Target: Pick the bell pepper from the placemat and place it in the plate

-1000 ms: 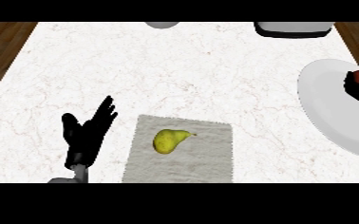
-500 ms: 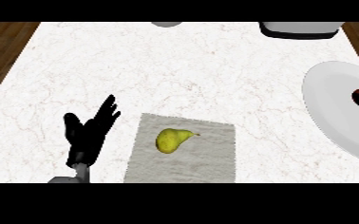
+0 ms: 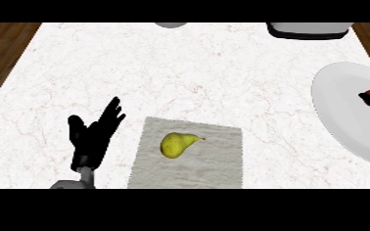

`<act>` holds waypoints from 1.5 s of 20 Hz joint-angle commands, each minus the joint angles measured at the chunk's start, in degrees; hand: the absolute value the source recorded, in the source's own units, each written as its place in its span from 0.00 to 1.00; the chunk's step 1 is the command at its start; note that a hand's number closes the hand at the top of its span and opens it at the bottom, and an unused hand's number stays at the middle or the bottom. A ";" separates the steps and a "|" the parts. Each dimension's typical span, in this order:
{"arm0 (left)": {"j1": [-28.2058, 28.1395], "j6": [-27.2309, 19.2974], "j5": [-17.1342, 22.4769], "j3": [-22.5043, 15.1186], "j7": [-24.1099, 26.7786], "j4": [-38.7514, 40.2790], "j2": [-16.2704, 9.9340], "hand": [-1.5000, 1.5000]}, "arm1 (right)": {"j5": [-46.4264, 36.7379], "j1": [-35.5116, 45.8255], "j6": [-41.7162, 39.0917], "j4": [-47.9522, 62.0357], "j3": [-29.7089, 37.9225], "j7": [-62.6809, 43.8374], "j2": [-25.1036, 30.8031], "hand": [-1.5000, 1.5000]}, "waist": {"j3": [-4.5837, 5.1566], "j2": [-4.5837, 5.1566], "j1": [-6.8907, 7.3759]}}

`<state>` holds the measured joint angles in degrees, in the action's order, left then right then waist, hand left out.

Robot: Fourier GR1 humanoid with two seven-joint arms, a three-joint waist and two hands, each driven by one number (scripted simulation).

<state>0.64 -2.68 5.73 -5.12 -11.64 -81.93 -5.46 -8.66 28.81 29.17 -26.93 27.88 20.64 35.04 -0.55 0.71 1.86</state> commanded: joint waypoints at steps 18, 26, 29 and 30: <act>-2.46 2.36 1.36 2.94 -3.05 -2.77 -2.64 0.50 | 16.91 -15.63 -34.71 2.87 10.60 17.33 5.48 0.00 | 0.53 -0.77 -1.95; -3.69 0.13 -1.81 1.14 0.36 0.04 0.43 0.50 | 16.15 -31.31 -32.91 -12.34 6.76 18.10 -1.35 0.00 | 0.66 -0.85 -2.56; -4.69 0.27 -0.86 0.99 -2.88 -5.12 0.57 0.50 | 17.47 -36.06 -30.55 -22.75 6.49 13.21 -3.30 0.00 | 0.64 -0.85 -2.25; -2.13 0.39 -0.87 2.41 -1.66 -1.19 0.22 0.50 | 18.15 -39.34 -31.57 -25.18 6.77 12.85 -4.58 0.00 | 0.65 -0.83 -2.48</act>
<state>-2.09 -2.01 5.14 -3.14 -12.86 -84.28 -5.58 8.68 -3.38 -3.22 -42.70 35.37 36.14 33.70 0.02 -0.25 -0.52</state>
